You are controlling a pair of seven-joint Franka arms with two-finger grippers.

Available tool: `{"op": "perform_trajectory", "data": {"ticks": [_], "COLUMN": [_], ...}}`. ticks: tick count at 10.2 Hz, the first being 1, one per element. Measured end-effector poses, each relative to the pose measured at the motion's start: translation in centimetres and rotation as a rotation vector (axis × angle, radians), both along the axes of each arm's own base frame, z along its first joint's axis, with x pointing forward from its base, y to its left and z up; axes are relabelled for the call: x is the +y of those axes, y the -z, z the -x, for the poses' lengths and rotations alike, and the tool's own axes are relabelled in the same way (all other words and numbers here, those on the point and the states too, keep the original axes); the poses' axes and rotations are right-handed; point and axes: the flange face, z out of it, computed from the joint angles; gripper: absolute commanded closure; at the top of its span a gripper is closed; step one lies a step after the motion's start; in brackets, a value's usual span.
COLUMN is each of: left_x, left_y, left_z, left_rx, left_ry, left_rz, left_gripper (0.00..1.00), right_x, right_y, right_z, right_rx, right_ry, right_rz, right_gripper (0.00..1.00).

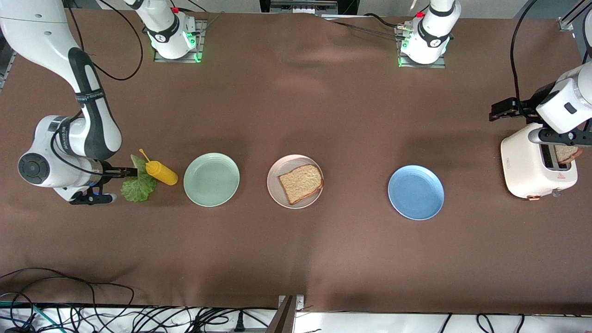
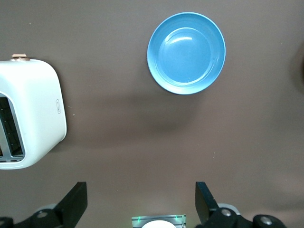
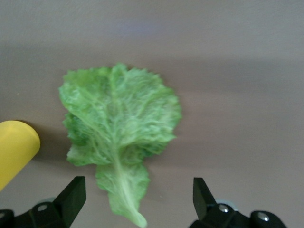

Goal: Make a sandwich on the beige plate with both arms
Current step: 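Grasp the green lettuce leaf with the right gripper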

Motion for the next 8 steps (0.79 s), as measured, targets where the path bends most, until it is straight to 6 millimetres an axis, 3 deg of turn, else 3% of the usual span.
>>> {"op": "perform_trajectory", "data": {"ticks": [2,4,7,8], "left_x": [-0.3,-0.2,-0.2,-0.2], "left_y": [0.0,0.1,0.2,0.2], "left_z": [0.0,0.1,0.2,0.2], "left_rx": [0.001,0.007,0.015,0.016], "left_ry": [0.005,0.004,0.004,0.005], "left_rz": [0.0,-0.001,-0.001,-0.001], "left_gripper": [0.0,0.0,0.0,0.0], "right_x": [1.4,1.9,2.5,2.5], "right_y": [1.7,3.1,4.2,3.9], "right_z": [0.6,0.7,0.8,0.6], "right_rx": [0.021,0.031,0.042,0.037], "right_ry": [-0.014,-0.018,-0.027,-0.032], "right_rz": [0.0,0.002,0.004,0.003], "right_gripper": [0.31,0.36,0.88,0.96]}}
